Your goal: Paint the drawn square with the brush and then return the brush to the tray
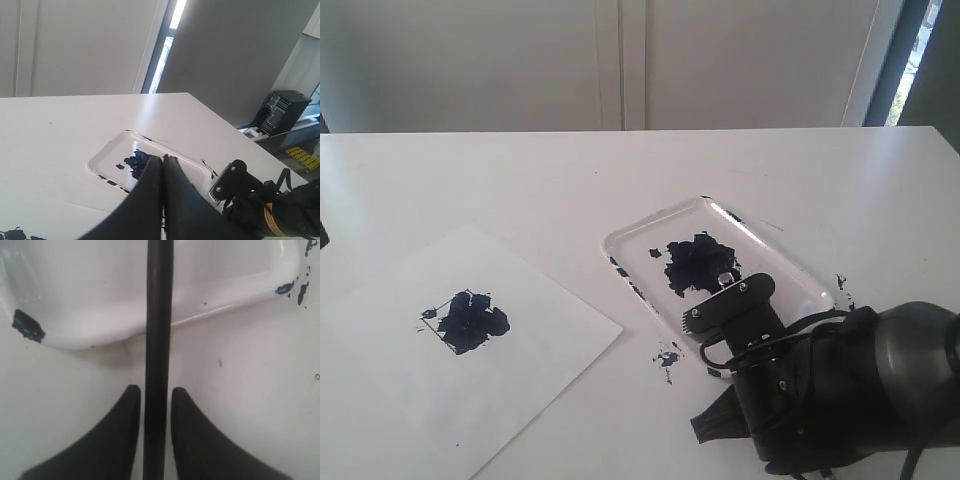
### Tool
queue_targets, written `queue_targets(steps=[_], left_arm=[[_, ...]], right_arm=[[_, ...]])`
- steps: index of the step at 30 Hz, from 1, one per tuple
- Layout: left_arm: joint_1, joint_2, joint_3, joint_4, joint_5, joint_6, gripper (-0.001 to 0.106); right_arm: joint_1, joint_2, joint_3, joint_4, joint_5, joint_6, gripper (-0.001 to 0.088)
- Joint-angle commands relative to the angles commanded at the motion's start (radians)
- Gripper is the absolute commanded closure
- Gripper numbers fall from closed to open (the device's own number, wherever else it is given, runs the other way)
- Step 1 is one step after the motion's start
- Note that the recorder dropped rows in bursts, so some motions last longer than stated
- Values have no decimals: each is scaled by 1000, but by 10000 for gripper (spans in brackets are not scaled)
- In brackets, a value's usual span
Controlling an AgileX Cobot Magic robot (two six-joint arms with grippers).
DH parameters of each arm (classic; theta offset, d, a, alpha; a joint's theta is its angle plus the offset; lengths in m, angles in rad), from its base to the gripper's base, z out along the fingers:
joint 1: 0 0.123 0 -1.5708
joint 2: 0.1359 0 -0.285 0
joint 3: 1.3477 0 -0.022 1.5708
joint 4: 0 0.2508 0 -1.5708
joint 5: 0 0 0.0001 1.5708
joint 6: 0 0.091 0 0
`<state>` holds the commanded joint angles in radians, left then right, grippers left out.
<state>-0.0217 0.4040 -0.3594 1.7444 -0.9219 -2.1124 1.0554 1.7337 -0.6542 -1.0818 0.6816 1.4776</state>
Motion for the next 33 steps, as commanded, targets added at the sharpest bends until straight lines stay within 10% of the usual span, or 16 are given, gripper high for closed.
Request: queue_targets(steps=[3,12,21,27,33], left_arm=[[0,0,0,0,2,0,1053],[0,0,0,0,27,0,1053],[0,0,0,0,-5,0,1053],[0,0,0,0,-8,0,1053],[0,0,0,0,-7,0,1053]], right_arm=[[0,0,0,-23,0,16,249],[2,-179,0,-73,37,21,239],[0,-31,41,-3,118,187,347],[-70,101,61,5,-150,231,474],[-77,116,58,9,-97,225,625]])
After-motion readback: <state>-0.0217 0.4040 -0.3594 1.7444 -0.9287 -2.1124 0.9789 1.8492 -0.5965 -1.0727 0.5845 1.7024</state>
